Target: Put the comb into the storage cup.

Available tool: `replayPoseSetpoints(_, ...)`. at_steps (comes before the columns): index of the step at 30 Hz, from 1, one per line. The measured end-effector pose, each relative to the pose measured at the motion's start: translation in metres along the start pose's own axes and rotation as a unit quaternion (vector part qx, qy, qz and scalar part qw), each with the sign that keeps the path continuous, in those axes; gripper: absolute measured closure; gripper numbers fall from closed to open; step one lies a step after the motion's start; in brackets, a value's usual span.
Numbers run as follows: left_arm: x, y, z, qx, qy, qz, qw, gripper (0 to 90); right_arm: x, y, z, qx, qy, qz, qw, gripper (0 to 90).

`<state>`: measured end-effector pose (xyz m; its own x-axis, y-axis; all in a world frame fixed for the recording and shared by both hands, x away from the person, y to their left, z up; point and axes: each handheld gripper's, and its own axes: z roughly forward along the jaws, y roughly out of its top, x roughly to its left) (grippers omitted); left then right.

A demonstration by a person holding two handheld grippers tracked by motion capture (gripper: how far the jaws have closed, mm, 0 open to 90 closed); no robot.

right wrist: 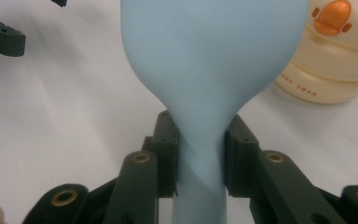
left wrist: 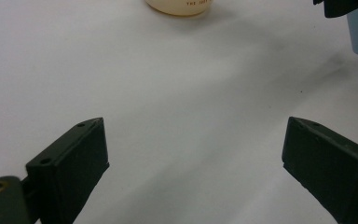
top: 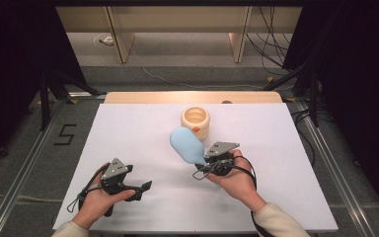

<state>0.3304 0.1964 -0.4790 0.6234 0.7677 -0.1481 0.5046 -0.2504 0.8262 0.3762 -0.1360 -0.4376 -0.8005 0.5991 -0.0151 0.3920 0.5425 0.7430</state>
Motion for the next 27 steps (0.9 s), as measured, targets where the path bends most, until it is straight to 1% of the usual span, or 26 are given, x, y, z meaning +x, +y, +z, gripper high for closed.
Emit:
replayPoseSetpoints(1, 0.000, 0.000, 0.000, 0.000, 0.000, 0.000, 1.0000, 6.5, 0.000, 0.000, 0.000, 0.000, 0.000, 0.000, 1.0000, 70.8)
replayPoseSetpoints(2, 0.000, 0.000, 0.000, -0.003, -0.002, -0.005, 1.0000, 6.5, 0.000, -0.001, 0.000, 0.001, 0.001, 0.004, 1.0000, 70.8)
replayPoseSetpoints(5, 0.000, 0.001, 0.000, -0.006, -0.003, -0.008, 0.9999, 6.2, -0.001, -0.003, 0.000, -0.002, -0.001, 0.003, 1.0000, 70.8)
replayPoseSetpoints(7, -0.001, 0.002, 0.001, -0.009, -0.010, -0.013, 0.9998, 6.0, -0.001, -0.003, -0.001, -0.008, -0.002, 0.006, 0.9999, 70.8)
replayPoseSetpoints(8, -0.002, 0.004, 0.002, -0.014, -0.019, -0.019, 0.9995, 4.6, -0.001, -0.003, -0.002, -0.019, -0.004, 0.010, 0.9998, 70.8)
replayPoseSetpoints(9, -0.002, 0.004, 0.002, -0.014, -0.019, -0.019, 0.9995, 3.9, -0.001, -0.003, -0.002, -0.019, -0.004, 0.010, 0.9998, 70.8)
replayPoseSetpoints(10, -0.003, 0.006, 0.002, -0.019, -0.023, -0.021, 0.9993, 3.9, -0.001, -0.003, -0.002, -0.024, -0.005, 0.010, 0.9996, 70.8)
replayPoseSetpoints(11, -0.006, 0.011, 0.003, -0.034, -0.032, -0.024, 0.9986, 2.6, -0.001, -0.004, -0.003, -0.033, -0.008, 0.014, 0.9993, 70.8)
replayPoseSetpoints(12, -0.008, 0.014, 0.003, -0.042, -0.037, -0.028, 0.9980, 1.8, -0.001, -0.004, -0.004, -0.037, -0.009, 0.015, 0.9992, 70.8)
replayPoseSetpoints(13, -0.008, 0.014, 0.003, -0.042, -0.037, -0.028, 0.9980, 1.3, -0.001, -0.004, -0.004, -0.037, -0.009, 0.015, 0.9992, 70.8)
replayPoseSetpoints(14, -0.011, 0.022, 0.004, -0.055, -0.050, -0.039, 0.9965, 0.8, 0.000, -0.006, -0.004, -0.044, -0.011, 0.017, 0.9988, 70.8)
replayPoseSetpoints(15, -0.011, 0.022, 0.004, -0.055, -0.050, -0.039, 0.9965, 0.6, 0.000, -0.006, -0.004, -0.044, -0.011, 0.017, 0.9988, 70.8)
replayPoseSetpoints(17, -0.015, 0.029, 0.006, -0.064, -0.061, -0.045, 0.9951, 0.6, 0.000, -0.007, -0.004, -0.043, -0.010, 0.018, 0.9988, 70.8)
replayPoseSetpoints(18, -0.019, 0.036, 0.010, -0.073, -0.068, -0.044, 0.9941, 0.3, 0.000, -0.009, -0.004, -0.046, -0.011, 0.020, 0.9987, 70.8)
replayPoseSetpoints(19, -0.019, 0.036, 0.010, -0.073, -0.068, -0.044, 0.9941, 0.2, 0.000, -0.009, -0.004, -0.046, -0.011, 0.020, 0.9987, 70.8)
replayPoseSetpoints(20, -0.024, 0.044, 0.014, -0.077, -0.072, -0.040, 0.9936, 0.1, 0.001, -0.010, -0.005, -0.051, -0.012, 0.023, 0.9984, 70.8)
replayPoseSetpoints(21, -0.024, 0.044, 0.014, -0.077, -0.072, -0.040, 0.9936, 0.0, 0.001, -0.010, -0.005, -0.053, -0.012, 0.023, 0.9983, 70.8)
replayPoseSetpoints(22, -0.028, 0.052, 0.019, -0.080, -0.079, -0.039, 0.9929, 0.0, 0.001, -0.010, -0.005, -0.056, -0.014, 0.023, 0.9981, 70.8)
replayPoseSetpoints(23, -0.028, 0.052, 0.019, -0.080, -0.079, -0.039, 0.9929, 0.0, 0.001, -0.010, -0.005, -0.056, -0.014, 0.023, 0.9981, 70.8)
replayPoseSetpoints(24, -0.033, 0.060, 0.024, -0.082, -0.085, -0.035, 0.9924, 0.0, 0.001, -0.010, -0.005, -0.060, -0.015, 0.024, 0.9978, 70.8)
replayPoseSetpoints(25, -0.033, 0.060, 0.024, -0.082, -0.085, -0.035, 0.9924, 0.0, 0.001, -0.010, -0.005, -0.060, -0.015, 0.024, 0.9978, 70.8)
replayPoseSetpoints(26, -0.039, 0.067, 0.029, -0.084, -0.092, -0.031, 0.9917, 0.0, 0.001, -0.011, -0.005, -0.065, -0.017, 0.024, 0.9974, 70.8)
replayPoseSetpoints(27, -0.039, 0.067, 0.029, -0.084, -0.092, -0.031, 0.9917, 0.0, 0.001, -0.011, -0.005, -0.065, -0.017, 0.024, 0.9974, 70.8)
